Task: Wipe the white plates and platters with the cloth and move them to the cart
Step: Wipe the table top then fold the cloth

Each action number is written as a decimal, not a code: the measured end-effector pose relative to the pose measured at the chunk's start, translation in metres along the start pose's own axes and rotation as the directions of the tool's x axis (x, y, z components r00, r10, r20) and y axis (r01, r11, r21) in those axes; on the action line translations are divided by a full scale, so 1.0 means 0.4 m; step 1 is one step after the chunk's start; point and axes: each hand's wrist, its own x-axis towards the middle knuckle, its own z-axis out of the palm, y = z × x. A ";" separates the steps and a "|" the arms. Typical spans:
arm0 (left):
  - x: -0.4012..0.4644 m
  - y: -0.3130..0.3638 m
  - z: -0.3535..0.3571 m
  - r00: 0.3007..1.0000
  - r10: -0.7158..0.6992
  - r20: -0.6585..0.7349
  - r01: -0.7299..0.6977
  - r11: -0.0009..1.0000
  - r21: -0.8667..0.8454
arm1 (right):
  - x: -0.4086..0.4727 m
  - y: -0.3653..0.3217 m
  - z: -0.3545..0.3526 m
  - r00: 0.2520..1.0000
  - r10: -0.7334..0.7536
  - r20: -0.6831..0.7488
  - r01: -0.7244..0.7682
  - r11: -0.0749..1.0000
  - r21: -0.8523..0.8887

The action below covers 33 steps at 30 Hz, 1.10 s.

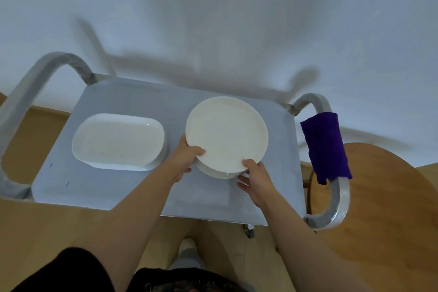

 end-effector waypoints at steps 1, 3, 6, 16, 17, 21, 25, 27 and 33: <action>-0.002 0.001 0.001 1.000 0.010 0.001 -0.010 1.000 0.003 | -0.006 -0.003 0.001 1.000 0.003 0.003 -0.003 1.000 -0.008; -0.011 -0.002 0.002 0.999 0.044 -0.004 -0.044 0.999 -0.002 | -0.014 -0.008 0.010 0.999 -0.018 -0.028 0.017 1.000 -0.021; -0.029 -0.027 -0.007 0.999 0.020 -0.039 -0.022 0.998 -0.065 | -0.039 0.000 0.036 0.898 -0.341 -0.280 0.276 0.929 -0.246; -0.089 -0.149 -0.293 0.732 -0.176 -0.658 -0.088 0.933 -0.348 | -0.103 0.122 0.337 0.838 -0.352 0.418 0.545 0.588 -0.597; -0.083 -0.147 -0.323 0.742 -0.204 -0.639 -0.070 0.924 -0.377 | -0.087 0.118 0.366 0.873 -0.281 0.399 0.482 0.627 -0.612; -0.049 -0.133 -0.396 0.815 -0.129 -0.566 -0.115 0.920 -0.375 | -0.019 0.094 0.454 0.963 -0.061 0.261 0.196 0.824 -0.532; -0.026 -0.121 -0.409 0.812 -0.138 -0.567 -0.146 0.893 -0.425 | 0.024 0.098 0.499 0.977 -0.036 0.209 0.139 0.853 -0.503; -0.023 -0.119 -0.408 0.803 -0.139 -0.580 -0.159 0.887 -0.433 | 0.031 0.103 0.509 0.982 -0.084 0.169 0.156 0.864 -0.478; -0.002 -0.104 -0.408 0.775 -0.134 -0.618 -0.180 0.890 -0.419 | 0.040 0.103 0.520 0.973 -0.194 0.121 0.229 0.852 -0.471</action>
